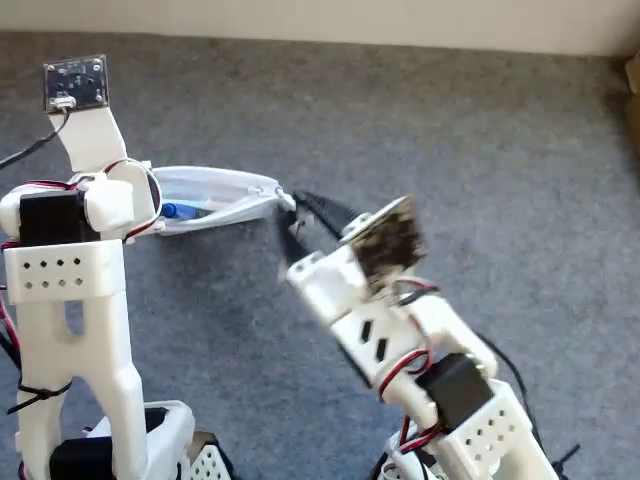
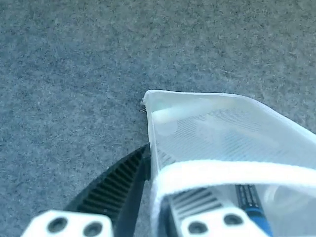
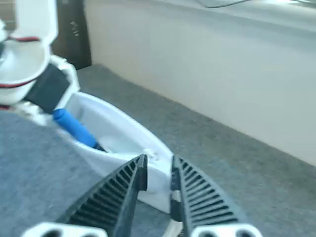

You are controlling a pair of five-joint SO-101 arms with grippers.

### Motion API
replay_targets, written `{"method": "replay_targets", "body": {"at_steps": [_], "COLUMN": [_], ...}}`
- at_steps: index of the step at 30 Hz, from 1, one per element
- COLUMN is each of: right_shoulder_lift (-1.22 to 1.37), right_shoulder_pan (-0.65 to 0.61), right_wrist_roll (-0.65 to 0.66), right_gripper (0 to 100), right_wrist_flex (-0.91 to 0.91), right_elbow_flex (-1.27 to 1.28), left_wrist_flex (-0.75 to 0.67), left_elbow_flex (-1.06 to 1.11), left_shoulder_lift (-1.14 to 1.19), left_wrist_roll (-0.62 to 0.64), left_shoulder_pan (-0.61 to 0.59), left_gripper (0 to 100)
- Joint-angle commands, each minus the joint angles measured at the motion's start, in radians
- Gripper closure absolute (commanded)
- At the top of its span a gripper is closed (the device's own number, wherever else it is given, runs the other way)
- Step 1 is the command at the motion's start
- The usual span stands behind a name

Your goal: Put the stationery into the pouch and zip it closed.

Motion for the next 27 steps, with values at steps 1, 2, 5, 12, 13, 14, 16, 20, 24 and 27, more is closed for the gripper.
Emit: {"method": "replay_targets", "body": {"at_steps": [1, 2, 5, 12, 13, 14, 16, 20, 24, 27], "right_shoulder_lift": [-0.018, -0.018, -0.018, -0.018, -0.018, -0.018, -0.016, 0.024, 0.114, 0.154], "right_shoulder_pan": [-0.107, -0.122, -0.139, -0.139, -0.143, -0.156, -0.188, -0.209, -0.186, -0.183], "right_wrist_roll": [-0.003, -0.003, -0.003, 0.058, 0.107, 0.149, 0.204, 0.236, 0.238, 0.238], "right_gripper": [77.9, 77.8, 77.8, 77.8, 77.8, 77.8, 77.8, 77.8, 77.8, 77.8], "right_wrist_flex": [-0.027, -0.031, -0.093, -0.314, -0.341, -0.363, -0.390, -0.395, -0.400, -0.400], "right_elbow_flex": [0.008, 0.015, 0.044, 0.182, 0.199, 0.216, 0.240, 0.242, 0.239, 0.205], "left_wrist_flex": [0.003, 0.003, 0.032, 0.052, 0.054, 0.057, 0.071, 0.075, 0.074, 0.068], "left_elbow_flex": [-0.005, -0.005, -0.007, -0.005, -0.005, -0.005, -0.005, -0.004, 0.016, 0.018], "left_shoulder_lift": [-0.019, -0.021, -0.022, -0.022, -0.022, -0.022, -0.022, -0.022, -0.022, -0.021], "left_wrist_roll": [0.011, 0.011, -0.034, -0.055, -0.055, -0.064, -0.098, -0.110, -0.157, -0.161], "left_shoulder_pan": [-0.002, 0.005, 0.051, 0.142, 0.151, 0.160, 0.189, 0.232, 0.274, 0.283], "left_gripper": [99, 99, 99, 99, 99, 99, 99, 99, 99, 99]}}
